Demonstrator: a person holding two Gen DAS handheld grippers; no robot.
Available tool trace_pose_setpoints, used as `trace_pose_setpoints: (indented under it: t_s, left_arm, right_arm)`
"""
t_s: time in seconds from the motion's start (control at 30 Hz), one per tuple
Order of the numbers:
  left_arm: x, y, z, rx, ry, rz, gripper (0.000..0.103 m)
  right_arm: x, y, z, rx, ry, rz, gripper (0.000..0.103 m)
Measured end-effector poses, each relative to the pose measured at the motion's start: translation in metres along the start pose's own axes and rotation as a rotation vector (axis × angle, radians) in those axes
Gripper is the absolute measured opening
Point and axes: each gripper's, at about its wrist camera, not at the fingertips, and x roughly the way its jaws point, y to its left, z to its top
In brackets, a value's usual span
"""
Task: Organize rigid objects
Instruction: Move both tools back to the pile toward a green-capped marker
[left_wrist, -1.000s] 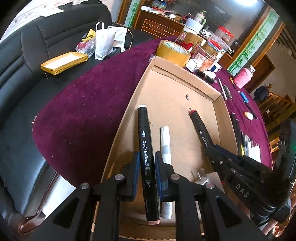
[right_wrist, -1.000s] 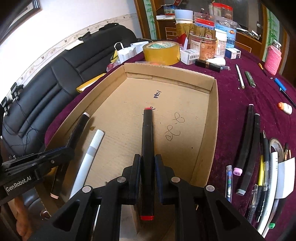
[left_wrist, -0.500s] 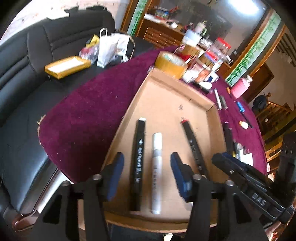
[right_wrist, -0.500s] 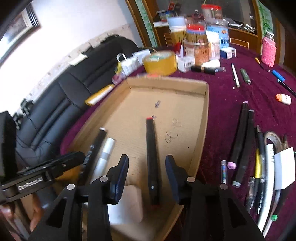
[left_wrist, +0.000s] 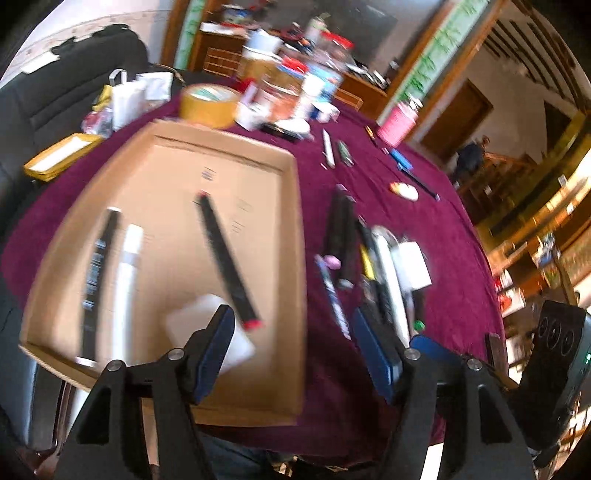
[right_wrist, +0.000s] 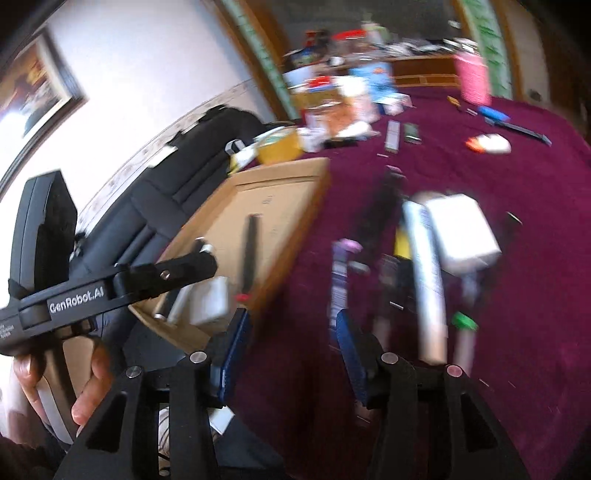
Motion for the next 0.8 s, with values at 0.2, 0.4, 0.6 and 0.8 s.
trace_pose_setpoints:
  t_s: [0.2, 0.4, 0.6, 0.8]
  left_arm:
    - [0.017, -0.041, -0.007, 0.065, 0.046, -0.018, 0.066]
    - [0.02, -0.06, -0.009, 0.104, 0.057, -0.018, 0.066]
    - [0.024, -0.06, -0.008, 0.098, 0.069, -0.019, 0.066]
    - [0.031, -0.057, -0.007, 0.088, 0.085, -0.018, 0.066]
  right_arm:
    - [-0.03, -0.053, -0.009, 0.122, -0.036, -0.041, 0.052]
    - [-0.038, -0.082, -0.008, 0.185, -0.052, -0.067, 0.052]
    - [-0.035, -0.101, -0.001, 0.231, -0.055, -0.093, 0.052]
    - [-0.027, -0.117, 0.009, 0.282, -0.034, -0.132, 0.052]
